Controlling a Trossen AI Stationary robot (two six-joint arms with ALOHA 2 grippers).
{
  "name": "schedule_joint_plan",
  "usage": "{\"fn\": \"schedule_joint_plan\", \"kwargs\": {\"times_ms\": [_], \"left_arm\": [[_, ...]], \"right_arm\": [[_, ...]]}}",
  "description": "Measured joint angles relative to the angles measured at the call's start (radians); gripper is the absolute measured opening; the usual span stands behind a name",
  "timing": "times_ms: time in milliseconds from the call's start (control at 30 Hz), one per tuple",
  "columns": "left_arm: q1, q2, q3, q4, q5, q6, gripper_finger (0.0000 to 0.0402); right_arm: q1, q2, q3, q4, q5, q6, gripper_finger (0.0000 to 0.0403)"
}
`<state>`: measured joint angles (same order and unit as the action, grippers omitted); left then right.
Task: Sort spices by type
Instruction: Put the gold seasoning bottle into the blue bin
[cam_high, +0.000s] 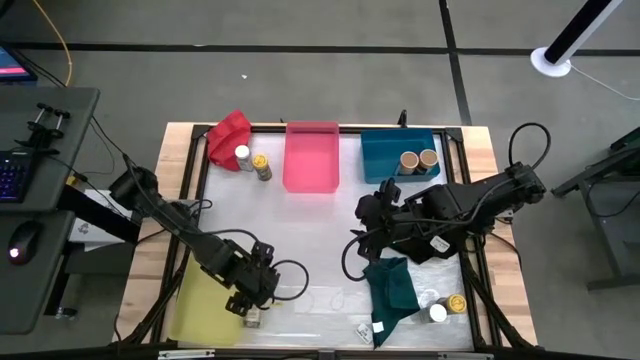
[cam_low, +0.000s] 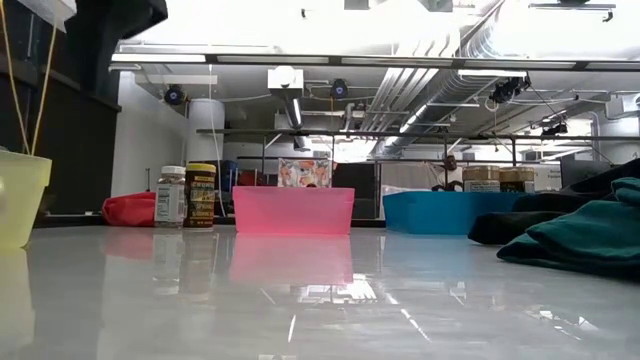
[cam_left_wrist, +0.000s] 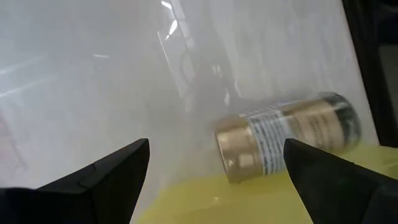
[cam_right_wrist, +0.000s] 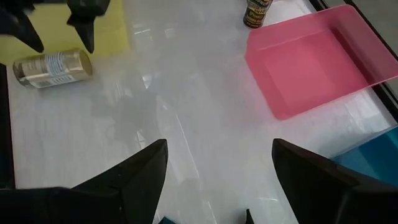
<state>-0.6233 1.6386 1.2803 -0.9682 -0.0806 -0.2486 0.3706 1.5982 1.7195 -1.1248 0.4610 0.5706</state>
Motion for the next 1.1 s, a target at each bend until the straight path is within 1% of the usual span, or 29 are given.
{"fn": "schedule_joint_plan", "kwargs": {"times_ms": [67,133,200,233,267,300,367,500,533,600,700,800,933,1000,1100], "left_arm": [[-0.004,0.001,-0.001,-0.008,0.012,-0.001,0.0358],[-0.007,-0.003,-0.001,-0.004,0.046,-0.056,0.0358],[-0.031,-0.005,-0.001,0.013,0.080,-0.111,0.0358],[-0.054,-0.005,-0.001,0.029,0.083,-0.102,0.0358],[-0.079,-0.007,-0.001,0.053,0.079,-0.058,0.0358],[-0.105,-0.007,0.000,0.075,0.070,0.024,0.0358],[-0.147,0.006,0.001,0.095,0.068,0.233,0.0358],[-0.195,0.056,0.001,0.079,0.051,0.567,0.0358],[-0.199,0.069,0.001,0.079,0.034,0.629,0.0358],[-0.196,0.096,0.001,0.088,0.006,0.701,0.0358],[-0.156,0.140,0.026,0.092,0.002,0.726,0.0358],[-0.107,0.172,0.089,0.099,0.014,0.652,0.0358],[-0.048,0.159,0.153,0.085,0.021,0.583,0.0358],[-0.037,0.142,0.154,0.065,0.021,0.592,0.0358],[-0.041,0.126,0.153,-0.016,-0.003,0.665,0.0358]], "right_arm": [[0.000,0.000,0.000,0.001,0.000,0.005,0.0284],[0.000,0.000,0.000,0.003,0.000,0.006,0.0284],[0.000,0.000,0.000,0.004,0.000,0.015,0.0284],[0.000,0.000,0.000,0.004,0.000,0.016,0.0284],[0.000,0.000,0.000,0.004,0.000,0.014,0.0284],[0.000,0.000,0.000,0.004,0.000,0.012,0.0284],[0.000,0.000,0.000,0.002,0.000,0.008,0.0284],[0.000,0.000,0.000,-0.001,-0.008,0.008,0.0284],[0.000,0.000,0.000,-0.001,-0.008,0.007,0.0284],[0.000,0.000,0.000,-0.001,-0.008,0.007,0.0284],[0.000,0.000,0.000,-0.001,-0.008,0.014,0.0284],[0.000,0.000,0.000,-0.001,-0.008,0.028,0.0284],[0.000,0.000,0.000,0.001,-0.008,0.082,0.0284],[0.000,0.000,0.000,0.001,-0.005,0.111,0.0284],[0.000,0.000,0.000,0.001,0.002,0.159,0.0284]]}}
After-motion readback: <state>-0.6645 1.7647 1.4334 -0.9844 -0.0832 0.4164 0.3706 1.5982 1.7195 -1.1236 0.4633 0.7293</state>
